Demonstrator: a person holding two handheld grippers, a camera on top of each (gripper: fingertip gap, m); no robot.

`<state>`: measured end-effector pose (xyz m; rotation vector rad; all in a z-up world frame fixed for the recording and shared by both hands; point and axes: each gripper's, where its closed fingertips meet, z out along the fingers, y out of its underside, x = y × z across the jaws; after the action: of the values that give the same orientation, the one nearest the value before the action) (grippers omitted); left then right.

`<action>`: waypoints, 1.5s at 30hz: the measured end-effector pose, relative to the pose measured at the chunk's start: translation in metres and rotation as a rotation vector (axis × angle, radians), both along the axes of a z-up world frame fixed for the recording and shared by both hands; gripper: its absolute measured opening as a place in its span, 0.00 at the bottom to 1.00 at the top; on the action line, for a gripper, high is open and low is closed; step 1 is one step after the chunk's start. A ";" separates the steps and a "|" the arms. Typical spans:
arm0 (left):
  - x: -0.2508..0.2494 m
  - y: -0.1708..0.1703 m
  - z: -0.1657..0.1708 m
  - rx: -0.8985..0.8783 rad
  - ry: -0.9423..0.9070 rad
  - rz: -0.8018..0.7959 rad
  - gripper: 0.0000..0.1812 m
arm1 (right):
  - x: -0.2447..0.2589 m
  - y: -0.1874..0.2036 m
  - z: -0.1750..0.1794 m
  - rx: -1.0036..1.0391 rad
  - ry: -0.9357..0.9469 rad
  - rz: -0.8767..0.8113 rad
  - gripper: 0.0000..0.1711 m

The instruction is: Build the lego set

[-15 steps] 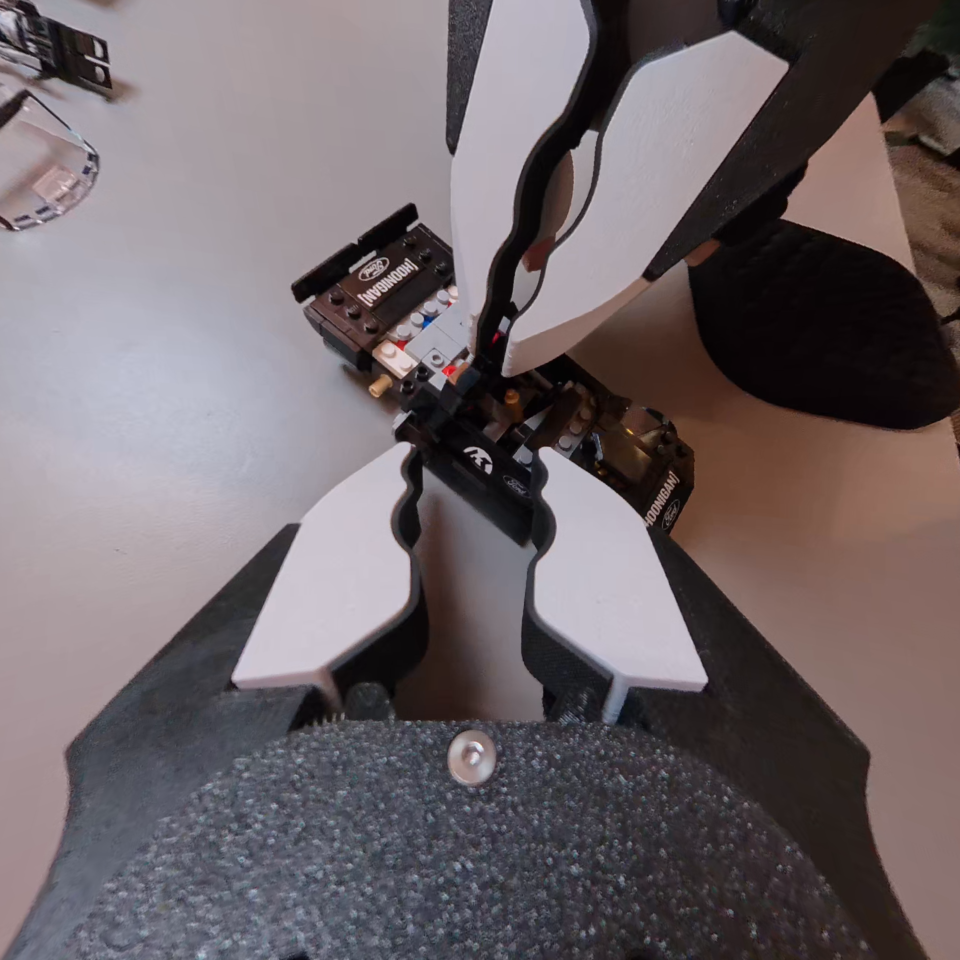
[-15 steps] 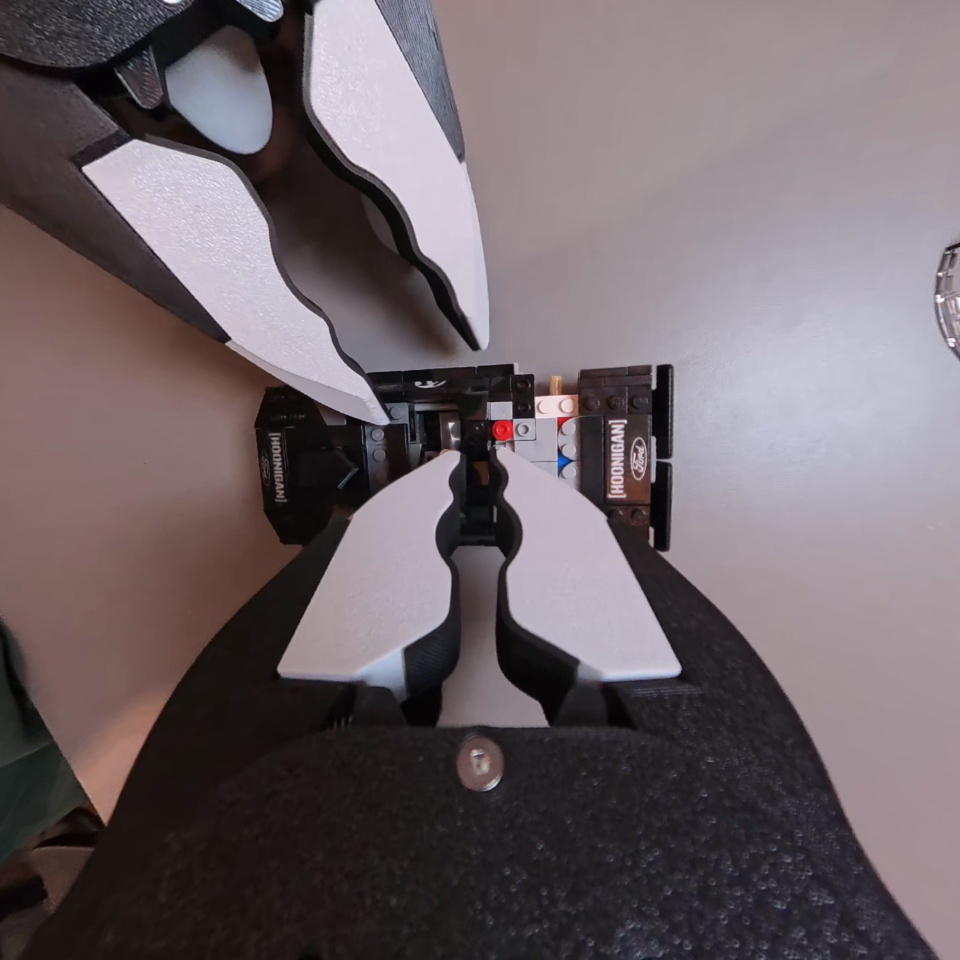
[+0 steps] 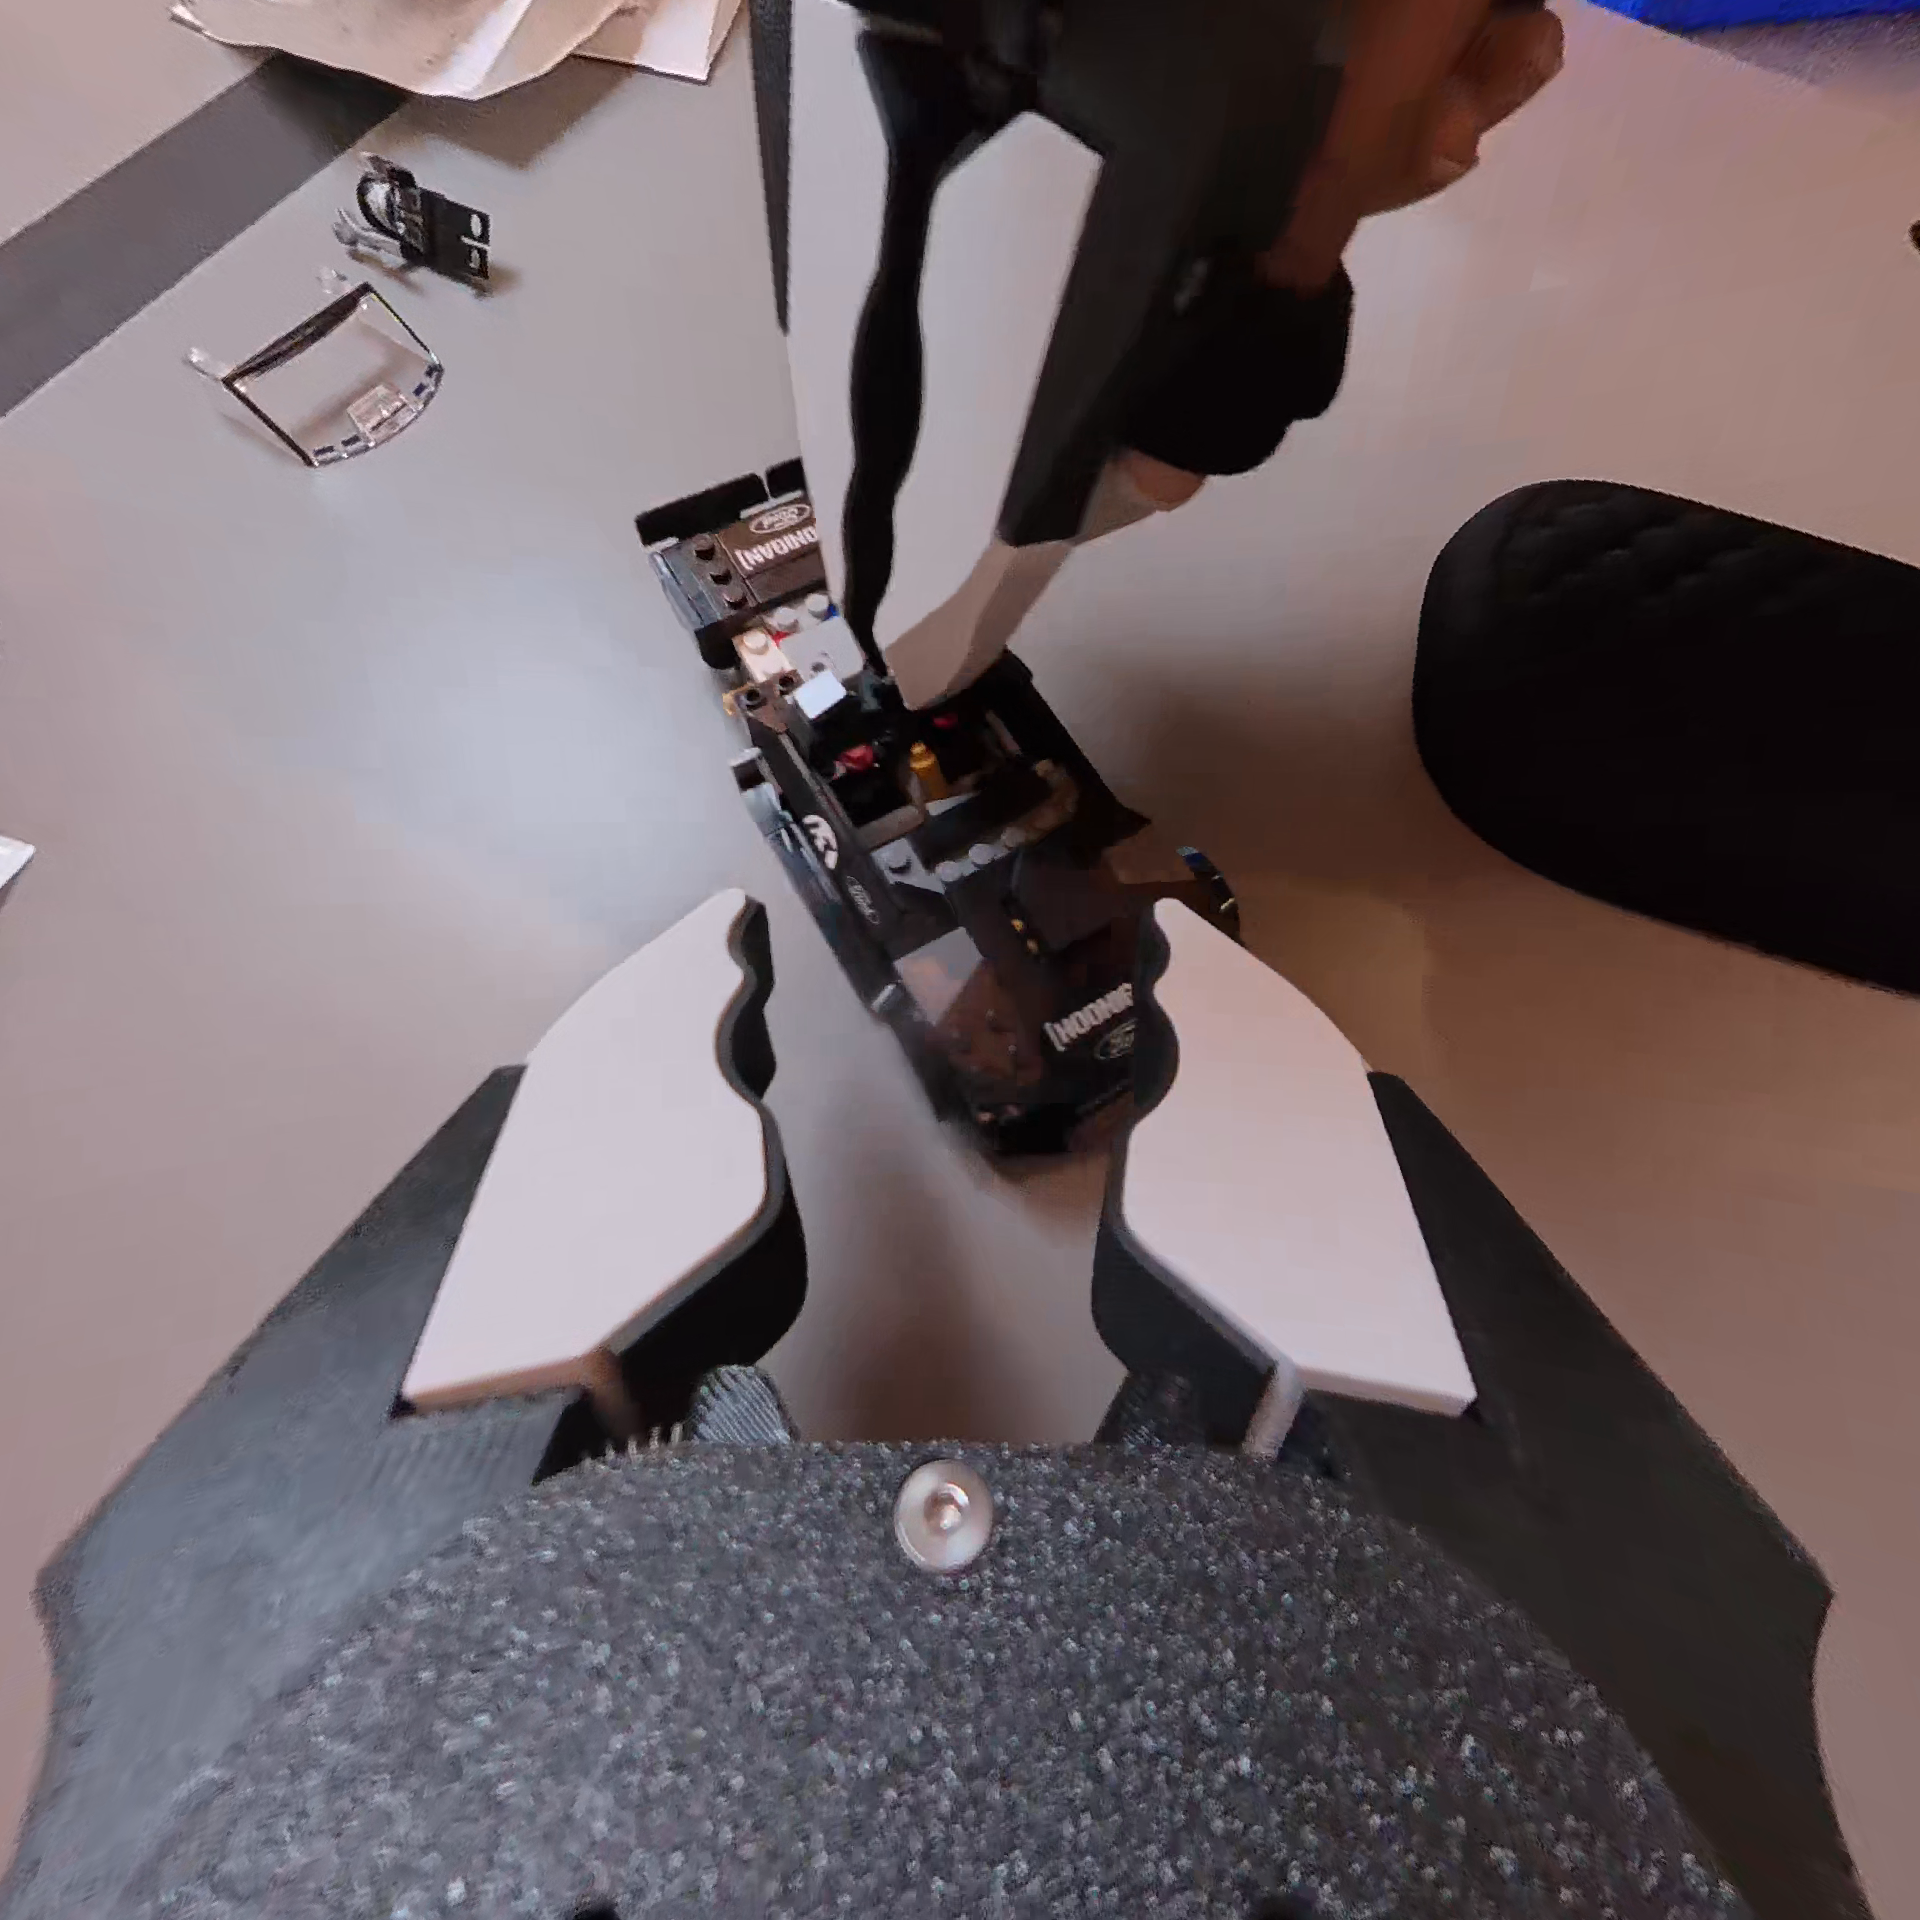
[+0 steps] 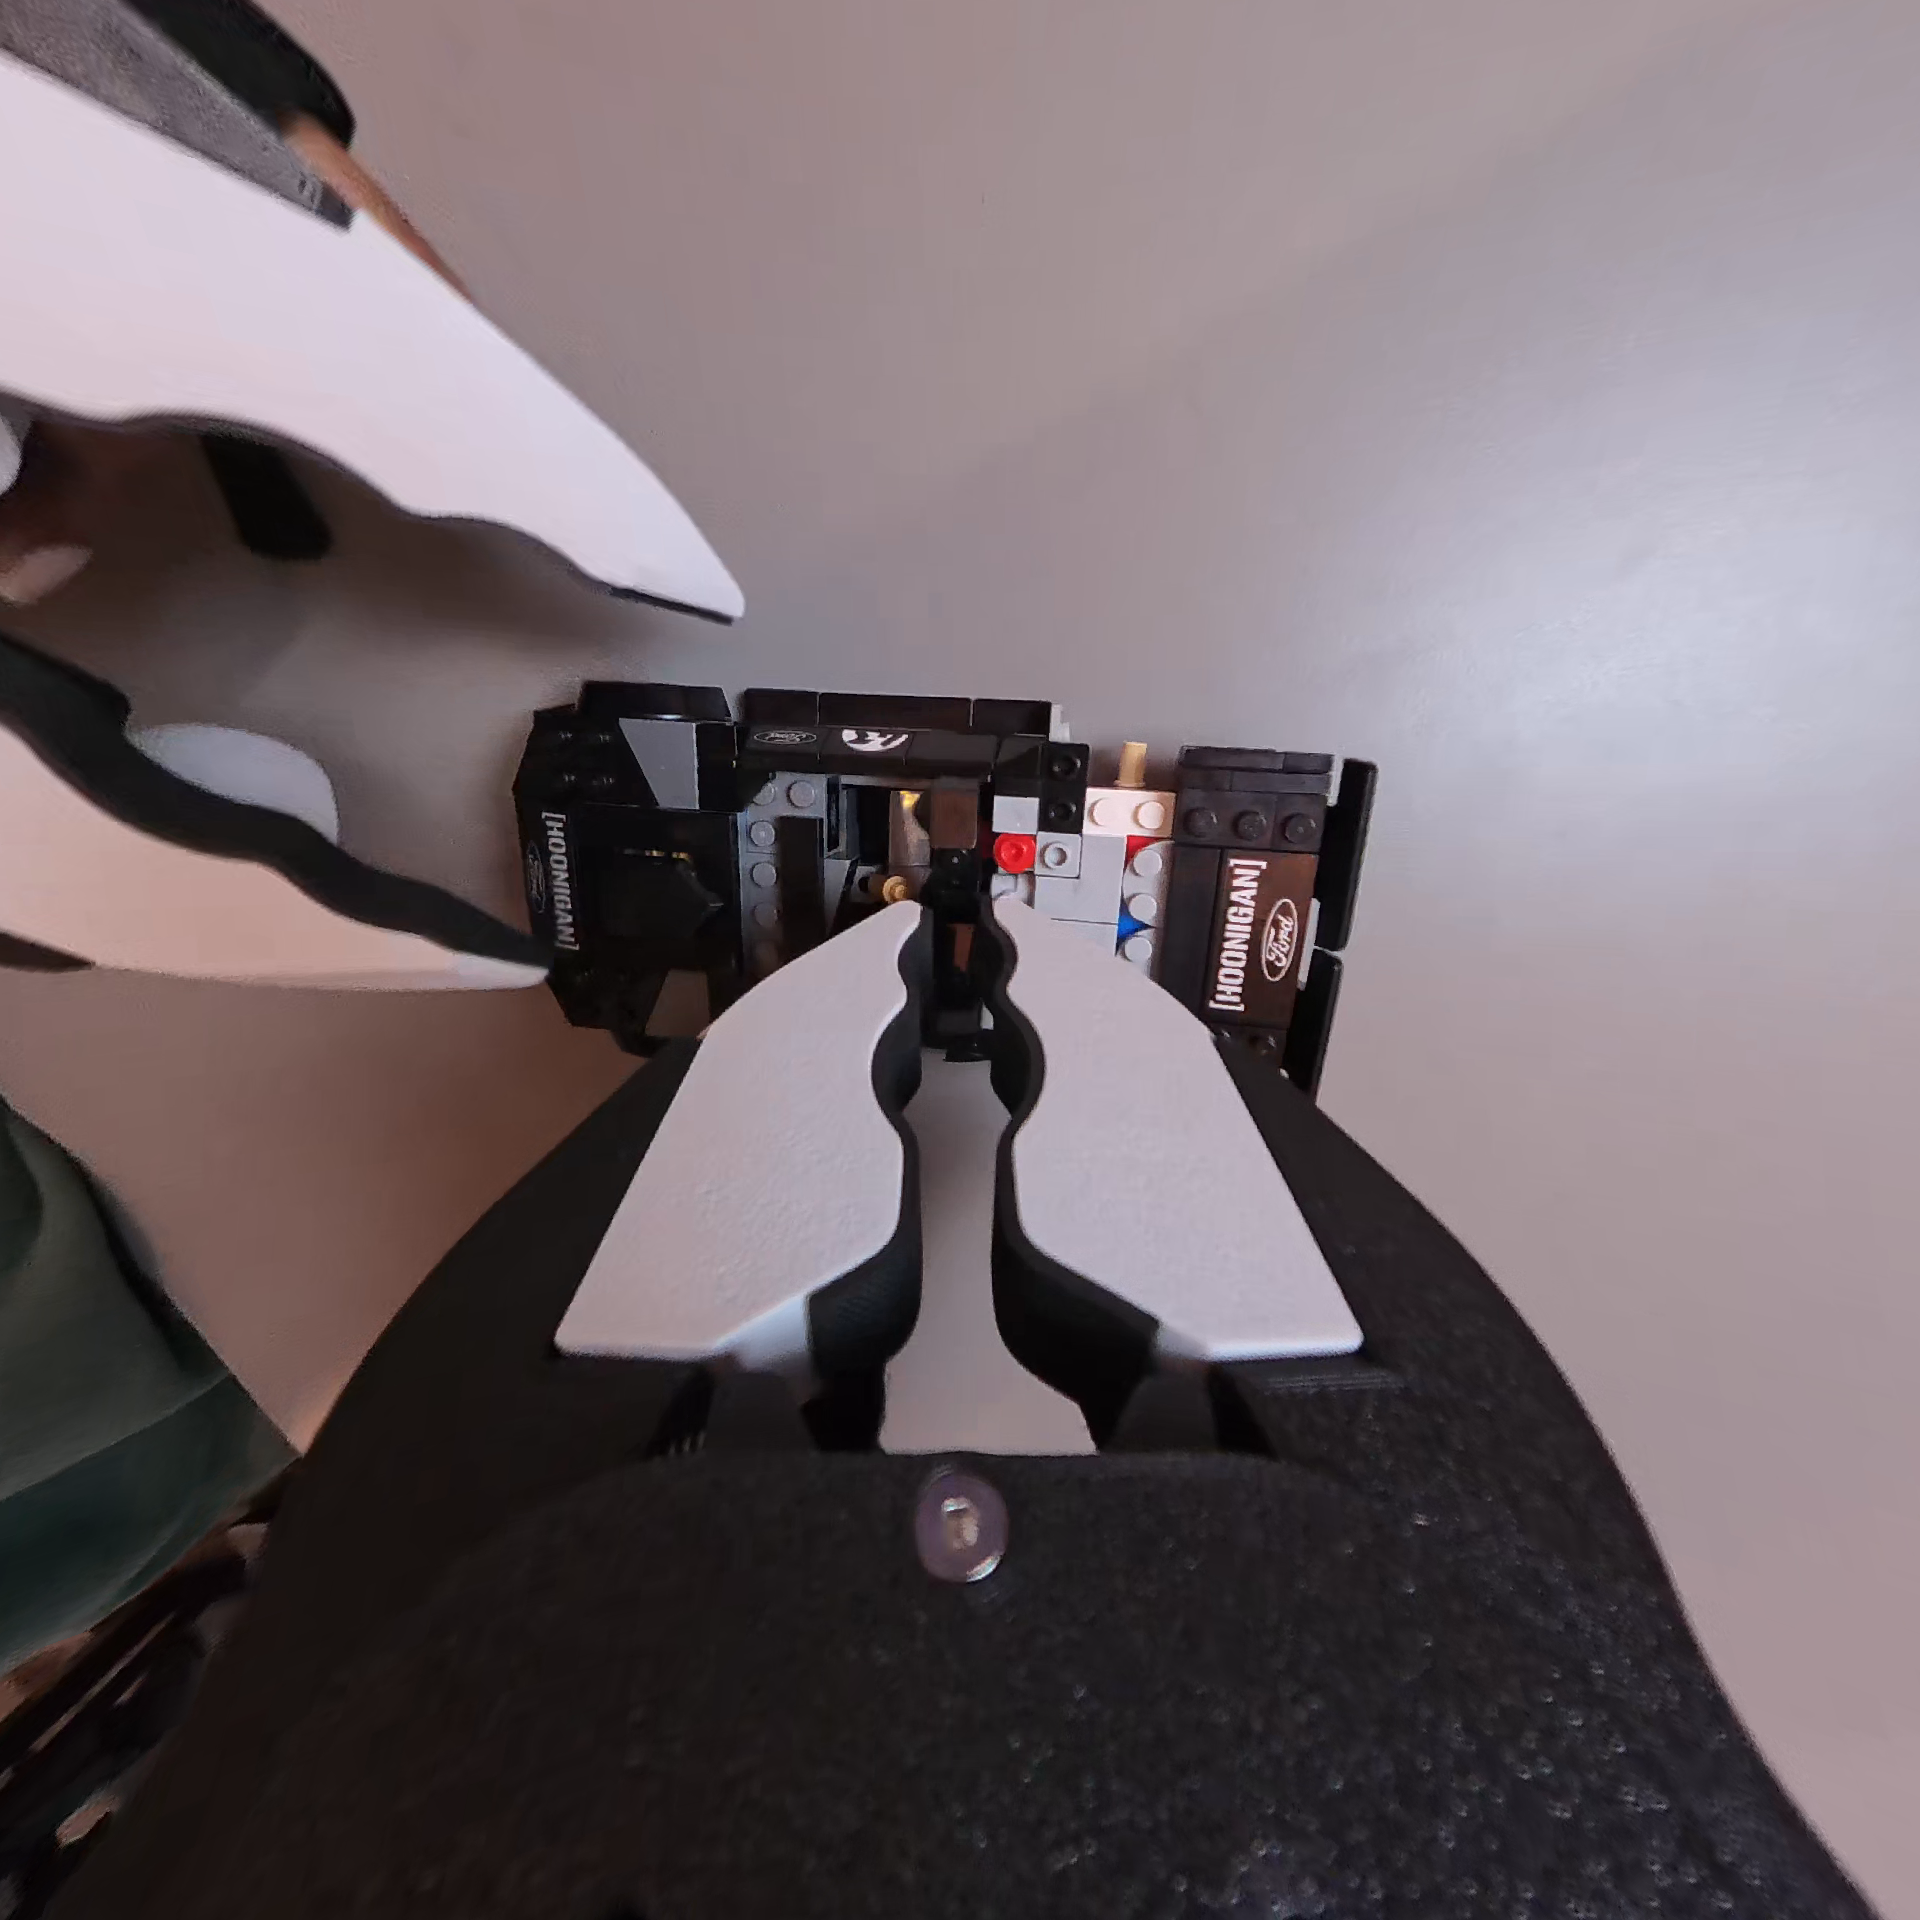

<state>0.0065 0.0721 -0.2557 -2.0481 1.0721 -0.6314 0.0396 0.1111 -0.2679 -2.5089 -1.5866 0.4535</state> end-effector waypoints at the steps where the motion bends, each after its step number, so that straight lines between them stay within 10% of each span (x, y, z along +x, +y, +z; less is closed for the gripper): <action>1: 0.002 -0.003 -0.001 0.005 0.002 0.010 0.38 | 0.000 0.000 0.000 -0.007 -0.005 -0.001 0.05; 45: 0.012 -0.011 -0.010 0.094 0.022 0.106 0.49 | 0.003 -0.003 0.003 -0.165 -0.192 -0.034 0.04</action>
<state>0.0180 0.0613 -0.2656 -2.0202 0.9796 -0.4969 0.0425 0.1085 -0.2645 -2.7739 -1.6291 0.3629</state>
